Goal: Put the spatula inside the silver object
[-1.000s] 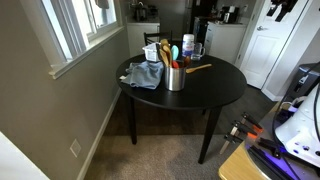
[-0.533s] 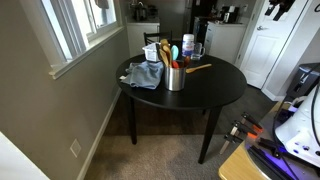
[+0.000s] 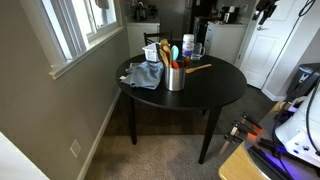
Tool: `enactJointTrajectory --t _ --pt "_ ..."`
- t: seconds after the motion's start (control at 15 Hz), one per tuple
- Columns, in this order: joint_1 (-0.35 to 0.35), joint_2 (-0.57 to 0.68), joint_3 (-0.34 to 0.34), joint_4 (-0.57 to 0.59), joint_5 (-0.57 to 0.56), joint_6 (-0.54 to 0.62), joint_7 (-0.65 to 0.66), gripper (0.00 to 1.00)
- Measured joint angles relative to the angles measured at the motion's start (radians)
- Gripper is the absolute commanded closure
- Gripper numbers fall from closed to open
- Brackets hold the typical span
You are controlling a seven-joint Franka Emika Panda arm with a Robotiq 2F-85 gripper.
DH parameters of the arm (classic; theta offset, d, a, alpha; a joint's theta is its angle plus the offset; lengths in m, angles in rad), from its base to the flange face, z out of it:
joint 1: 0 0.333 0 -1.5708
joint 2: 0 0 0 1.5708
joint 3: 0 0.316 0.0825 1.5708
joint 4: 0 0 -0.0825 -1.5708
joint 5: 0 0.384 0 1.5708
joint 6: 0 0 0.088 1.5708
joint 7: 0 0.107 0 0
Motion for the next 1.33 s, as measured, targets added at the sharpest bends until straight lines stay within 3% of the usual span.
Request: enactJointTrajectory --t 0.53,1.33 --pt "-0.061 0.232 0.059 0.147 0.060 0.015 -0.042 0.00" --pt "-0.105 0.255 0.096 0.162 0.072 0.045 -0.045 0.00"
